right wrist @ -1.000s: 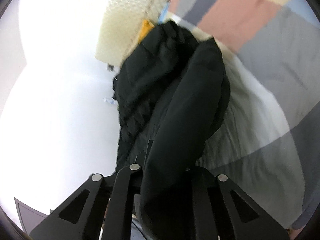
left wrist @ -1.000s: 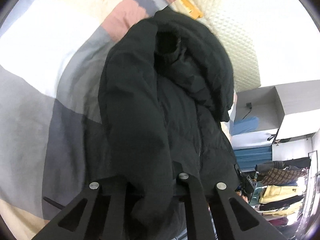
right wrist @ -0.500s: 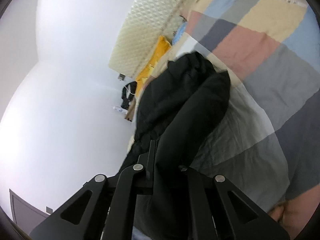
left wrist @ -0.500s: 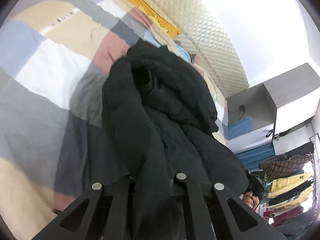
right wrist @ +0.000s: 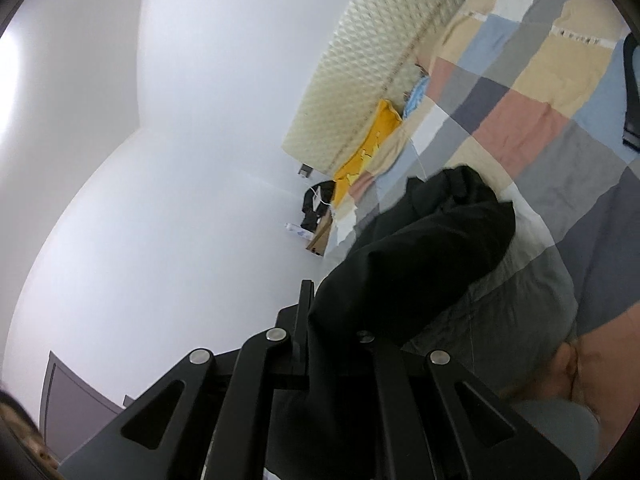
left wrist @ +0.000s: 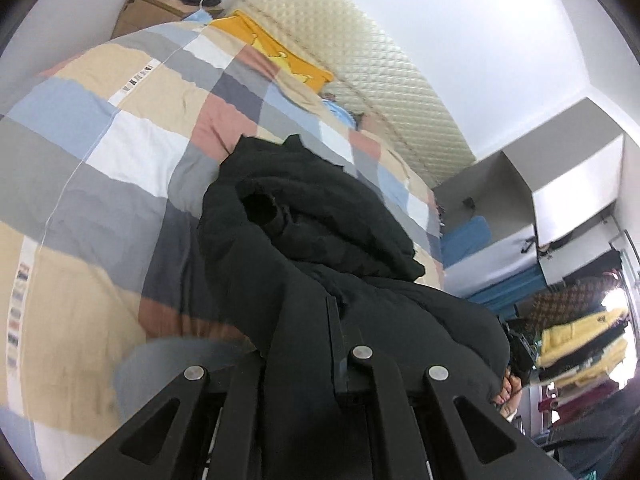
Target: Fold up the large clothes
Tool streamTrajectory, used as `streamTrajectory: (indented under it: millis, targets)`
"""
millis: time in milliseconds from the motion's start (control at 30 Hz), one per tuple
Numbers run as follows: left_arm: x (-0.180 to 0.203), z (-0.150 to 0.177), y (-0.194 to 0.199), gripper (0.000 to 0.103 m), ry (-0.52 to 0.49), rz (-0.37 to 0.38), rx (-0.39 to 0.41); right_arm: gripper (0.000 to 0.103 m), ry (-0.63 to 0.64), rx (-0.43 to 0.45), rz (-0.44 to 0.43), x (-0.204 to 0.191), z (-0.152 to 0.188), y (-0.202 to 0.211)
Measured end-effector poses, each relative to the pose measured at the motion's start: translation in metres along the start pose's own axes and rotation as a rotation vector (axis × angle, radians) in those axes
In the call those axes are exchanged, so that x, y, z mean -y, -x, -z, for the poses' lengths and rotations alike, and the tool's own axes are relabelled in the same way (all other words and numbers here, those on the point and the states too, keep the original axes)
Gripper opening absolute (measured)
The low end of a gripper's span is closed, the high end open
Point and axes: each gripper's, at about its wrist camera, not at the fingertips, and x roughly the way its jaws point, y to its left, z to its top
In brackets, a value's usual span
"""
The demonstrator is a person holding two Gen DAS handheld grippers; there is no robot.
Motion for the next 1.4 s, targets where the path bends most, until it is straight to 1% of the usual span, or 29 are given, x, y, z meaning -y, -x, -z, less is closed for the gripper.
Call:
streamTrajectory:
  millis: [167,267,333,433,567,633,700,867,933,967,1033,1100,1200,1267,1333,1367,1400]
  targets:
    - [0.02,0.026,0.032,0.006,-0.033,0.018,0.013,0.006,0.03,0.012,-0.001,-0.021,0.011,0.033]
    - [0.031,0.028,0.037,0.006,-0.049,0.012,0.02,0.006,0.018,0.044,0.048,-0.03,0.008,0.039]
    - [0.039,0.025,0.037,0.006,-0.07,0.0,0.026,0.006,0.018,0.058,0.071,-0.033,0.001,0.037]
    - [0.048,0.014,0.034,0.006,-0.082,-0.002,0.042,0.006,0.005,0.072,0.08,-0.031,-0.014,0.027]
    - [0.056,-0.012,0.023,0.007,-0.113,-0.016,0.05,0.006,0.018,0.11,0.121,-0.03,-0.033,0.013]
    - [0.06,-0.028,0.013,0.007,-0.148,-0.056,0.043,0.006,0.002,0.113,0.145,-0.028,-0.046,-0.003]
    - [0.059,-0.042,0.003,0.007,-0.157,-0.078,0.041,0.006,-0.003,0.105,0.163,-0.027,-0.056,-0.018]
    - [0.055,-0.085,-0.031,0.007,-0.126,-0.135,0.033,0.006,-0.048,0.101,0.212,-0.015,-0.081,-0.05]
    - [0.055,-0.1,-0.046,0.007,-0.11,-0.147,0.044,0.006,-0.097,0.128,0.217,-0.003,-0.091,-0.06]
    - [0.055,-0.107,-0.053,0.007,-0.099,-0.155,0.049,0.006,-0.148,0.151,0.22,0.006,-0.095,-0.066]
    - [0.055,-0.117,-0.064,0.007,-0.066,-0.173,0.058,0.006,-0.208,0.177,0.238,0.017,-0.099,-0.074]
    - [0.056,-0.126,-0.075,0.007,-0.034,-0.179,0.069,0.006,-0.235,0.2,0.286,0.026,-0.105,-0.085]
    - [0.056,-0.14,-0.097,0.007,-0.015,-0.217,0.085,0.006,-0.264,0.216,0.345,0.039,-0.115,-0.101]
    - [0.052,-0.153,-0.119,0.007,0.011,-0.27,0.084,0.006,-0.273,0.211,0.392,0.047,-0.121,-0.113]
    - [0.045,-0.164,-0.139,0.007,0.047,-0.302,0.092,0.007,-0.301,0.218,0.422,0.061,-0.126,-0.128]
    - [0.042,-0.169,-0.15,0.007,0.05,-0.325,0.093,0.007,-0.313,0.223,0.435,0.066,-0.126,-0.132]
    - [0.041,-0.175,-0.164,0.007,0.04,-0.364,0.085,0.007,-0.319,0.224,0.468,0.074,-0.128,-0.14]
